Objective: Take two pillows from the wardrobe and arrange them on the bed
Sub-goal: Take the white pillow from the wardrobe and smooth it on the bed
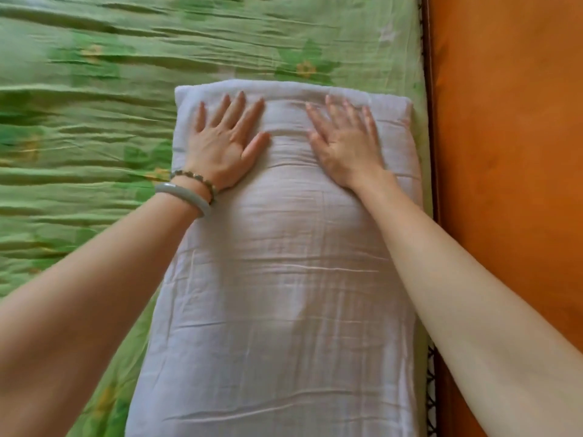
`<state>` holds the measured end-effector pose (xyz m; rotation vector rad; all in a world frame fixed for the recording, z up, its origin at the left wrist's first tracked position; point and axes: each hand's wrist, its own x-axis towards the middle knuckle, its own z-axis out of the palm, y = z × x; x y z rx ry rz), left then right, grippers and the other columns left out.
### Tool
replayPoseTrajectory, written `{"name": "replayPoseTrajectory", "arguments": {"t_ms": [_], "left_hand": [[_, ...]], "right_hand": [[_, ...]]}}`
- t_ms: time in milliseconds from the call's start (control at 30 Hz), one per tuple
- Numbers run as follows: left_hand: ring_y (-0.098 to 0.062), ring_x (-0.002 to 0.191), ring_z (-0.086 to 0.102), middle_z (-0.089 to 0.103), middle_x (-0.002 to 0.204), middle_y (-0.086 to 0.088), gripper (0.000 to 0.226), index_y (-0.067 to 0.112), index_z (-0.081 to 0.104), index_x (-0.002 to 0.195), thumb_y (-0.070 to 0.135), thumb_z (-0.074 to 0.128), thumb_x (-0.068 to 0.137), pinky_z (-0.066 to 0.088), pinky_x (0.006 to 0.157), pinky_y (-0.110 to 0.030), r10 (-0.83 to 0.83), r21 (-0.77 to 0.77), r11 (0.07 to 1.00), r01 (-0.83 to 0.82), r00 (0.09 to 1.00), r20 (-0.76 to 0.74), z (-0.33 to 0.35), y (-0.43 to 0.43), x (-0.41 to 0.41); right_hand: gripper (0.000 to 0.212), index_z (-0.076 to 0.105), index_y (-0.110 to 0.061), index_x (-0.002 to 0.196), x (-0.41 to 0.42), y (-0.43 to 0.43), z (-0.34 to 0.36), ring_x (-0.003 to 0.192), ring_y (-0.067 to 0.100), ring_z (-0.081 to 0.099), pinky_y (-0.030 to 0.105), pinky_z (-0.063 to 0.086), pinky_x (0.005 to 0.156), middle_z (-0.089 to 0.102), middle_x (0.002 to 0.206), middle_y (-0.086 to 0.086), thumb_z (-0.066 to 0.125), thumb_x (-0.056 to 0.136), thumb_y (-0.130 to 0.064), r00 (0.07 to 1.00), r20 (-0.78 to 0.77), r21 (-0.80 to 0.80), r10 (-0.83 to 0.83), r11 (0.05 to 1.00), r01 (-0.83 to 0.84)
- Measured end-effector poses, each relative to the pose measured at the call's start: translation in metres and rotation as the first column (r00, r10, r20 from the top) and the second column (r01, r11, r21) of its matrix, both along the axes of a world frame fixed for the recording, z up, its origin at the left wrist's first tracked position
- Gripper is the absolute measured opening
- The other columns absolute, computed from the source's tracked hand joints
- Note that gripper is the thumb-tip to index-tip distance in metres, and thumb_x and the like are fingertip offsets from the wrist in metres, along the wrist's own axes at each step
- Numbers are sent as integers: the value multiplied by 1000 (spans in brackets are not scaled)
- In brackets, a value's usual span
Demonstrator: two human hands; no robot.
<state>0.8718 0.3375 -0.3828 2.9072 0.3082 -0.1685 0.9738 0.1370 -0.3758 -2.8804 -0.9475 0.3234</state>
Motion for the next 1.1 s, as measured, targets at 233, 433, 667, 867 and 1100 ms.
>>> {"name": "replayPoseTrajectory", "arguments": {"t_ms": [233, 433, 667, 867, 1100], "left_hand": [[-25, 152, 1, 8, 165, -6, 71, 27, 13, 157, 61, 7, 94, -3, 121, -51, 243, -41, 968, -247, 967, -84, -6, 51, -49], [-31, 151, 8, 11, 163, -17, 65, 7, 16, 155, 41, 10, 100, 1, 121, -50, 38, -50, 998, -24, 957, 289, 45, -33, -43], [-25, 151, 8, 14, 163, -9, 70, 13, 17, 155, 52, 16, 97, 1, 122, -46, -54, -33, 998, 58, 992, 117, 5, -61, -100], [-21, 151, 7, 13, 164, -3, 69, 29, 6, 154, 62, 18, 95, -2, 121, -46, -12, 29, 999, 12, 1000, 19, -16, -26, -132], [-23, 152, -6, 3, 165, -5, 77, 22, 6, 157, 61, 4, 90, -11, 120, -45, 150, -19, 988, -150, 988, -23, 23, -16, -161]], "right_hand": [[56, 9, -37, 150, 21, -75, 4, 147, 26, 0, 53, -4, 116, 5, 161, 6, 17, 97, -53, 885, -115, 38, -451, 888, 457], [58, 23, -24, 150, -61, 4, 40, 146, 33, 7, 50, -5, 114, 13, 159, 14, 24, 94, -40, 980, 158, 280, -118, 957, 70], [57, 13, -35, 150, -120, -7, 7, 147, 27, 3, 51, -5, 116, 8, 160, 5, 26, 96, -48, 985, 130, -14, 110, 994, -109], [62, 16, -34, 150, -106, -73, -8, 147, 25, 7, 52, -4, 116, 14, 160, 6, 17, 92, -58, 987, 51, 31, -152, 988, 151], [60, 1, -35, 151, -103, -118, 24, 147, 28, -6, 54, -7, 116, -1, 161, 8, 14, 97, -56, 881, -35, 19, -472, 881, 472]]}}
